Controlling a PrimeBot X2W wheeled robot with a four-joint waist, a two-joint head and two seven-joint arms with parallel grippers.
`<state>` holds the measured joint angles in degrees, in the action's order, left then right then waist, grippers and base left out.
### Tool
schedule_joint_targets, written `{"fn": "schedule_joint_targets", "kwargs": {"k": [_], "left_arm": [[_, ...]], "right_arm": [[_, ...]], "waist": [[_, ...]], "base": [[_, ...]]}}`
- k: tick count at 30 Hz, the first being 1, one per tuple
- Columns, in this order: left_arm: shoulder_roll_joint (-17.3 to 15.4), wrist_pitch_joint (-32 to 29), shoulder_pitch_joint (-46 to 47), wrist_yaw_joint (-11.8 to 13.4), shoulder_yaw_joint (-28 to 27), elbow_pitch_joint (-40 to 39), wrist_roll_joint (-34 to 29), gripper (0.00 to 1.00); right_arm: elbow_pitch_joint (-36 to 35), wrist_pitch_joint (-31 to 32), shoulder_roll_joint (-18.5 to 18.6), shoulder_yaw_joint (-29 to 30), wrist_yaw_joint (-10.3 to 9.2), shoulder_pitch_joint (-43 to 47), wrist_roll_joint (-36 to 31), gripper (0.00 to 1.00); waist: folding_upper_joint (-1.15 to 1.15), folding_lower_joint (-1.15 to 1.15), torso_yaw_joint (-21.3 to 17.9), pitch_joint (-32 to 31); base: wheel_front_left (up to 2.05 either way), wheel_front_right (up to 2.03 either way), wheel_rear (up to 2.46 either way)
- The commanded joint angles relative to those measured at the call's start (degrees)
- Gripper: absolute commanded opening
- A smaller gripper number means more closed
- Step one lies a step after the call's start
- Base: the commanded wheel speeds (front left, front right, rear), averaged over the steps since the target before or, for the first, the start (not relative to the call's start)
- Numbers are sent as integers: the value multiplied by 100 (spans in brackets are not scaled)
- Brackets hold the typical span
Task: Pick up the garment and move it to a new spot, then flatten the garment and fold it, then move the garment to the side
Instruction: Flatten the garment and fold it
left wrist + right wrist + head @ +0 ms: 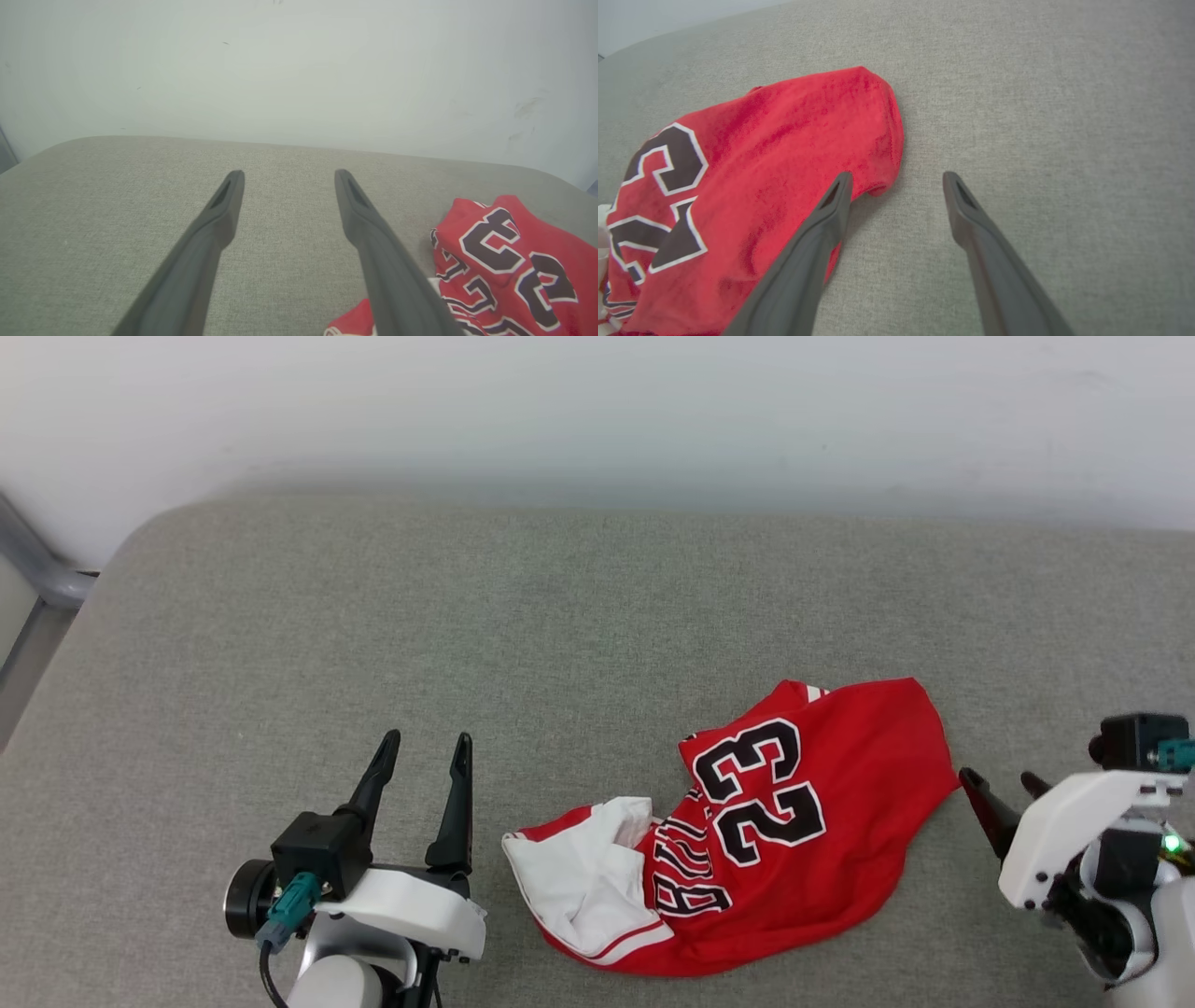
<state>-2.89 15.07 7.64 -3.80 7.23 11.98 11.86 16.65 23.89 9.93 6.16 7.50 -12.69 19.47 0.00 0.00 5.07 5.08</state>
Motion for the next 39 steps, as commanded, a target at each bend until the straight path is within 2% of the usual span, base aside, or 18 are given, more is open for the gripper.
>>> {"fn": "schedule_joint_targets", "kwargs": {"k": [1, 10, 15, 19, 20, 21, 22, 29, 33, 35, 36, 39], "left_arm": [[3, 15, 77, 23, -14, -47, -1, 100], [3, 15, 355, 44, 38, -213, 63, 100], [4, 15, 465, 68, 60, -213, 104, 100], [3, 15, 503, 81, 46, -183, 124, 100], [3, 15, 507, 77, 43, -173, 127, 100], [4, 15, 510, 80, 44, -162, 130, 100], [4, 15, 511, 80, 33, -156, 133, 100], [4, 15, 338, 77, -51, -65, 45, 100], [1, 15, 225, 82, -122, 2, -15, 100], [2, 15, 156, 71, -133, 36, -43, 100], [2, 15, 52, 48, -150, 81, -60, 100], [1, 15, -60, 35, -171, 92, -68, 100]], "right_arm": [[96, 185, 88, -69, -2, -259, 98, 100], [985, 1337, 746, -976, -2, -1469, 231, 100], [1593, 1724, 810, -1490, -2, -1727, 483, 100], [2301, 2292, 732, -1729, -2, -1612, 651, 100], [2429, 2415, 693, -1750, -2, -1571, 726, 75], [2497, 2470, 659, -1778, -2, -1573, 787, 30], [2535, 2501, 647, -1804, -2, -1603, 831, 0], [2119, 1743, 741, -1650, -5, -2075, 966, 0], [1652, 1288, 831, -1557, -3, -1970, 846, 0], [1386, 1162, 867, -1478, -4, -1723, 773, 0], [815, 1095, 907, -1260, -4, -1218, 614, 0], [160, 1181, 802, -916, -3, -447, 462, 0]], "waist": [[0, 0, 2, 117], [0, 0, 132, 752], [0, 0, 190, 956], [0, 0, 185, 994], [0, 0, 178, 988], [0, 0, 170, 980], [0, 0, 152, 966], [0, 0, -91, 642], [0, 0, -231, 360], [0, 0, -283, 211], [0, 0, -318, 25], [0, 0, -335, -102]], "base": [[0, 0, 0], [0, 0, 0], [0, 0, 0], [0, 0, 0], [0, 0, 0], [0, 0, 0], [0, 0, 0], [0, 0, 0], [0, 0, 0], [0, 0, 0], [0, 0, 0], [0, 0, 0]]}}
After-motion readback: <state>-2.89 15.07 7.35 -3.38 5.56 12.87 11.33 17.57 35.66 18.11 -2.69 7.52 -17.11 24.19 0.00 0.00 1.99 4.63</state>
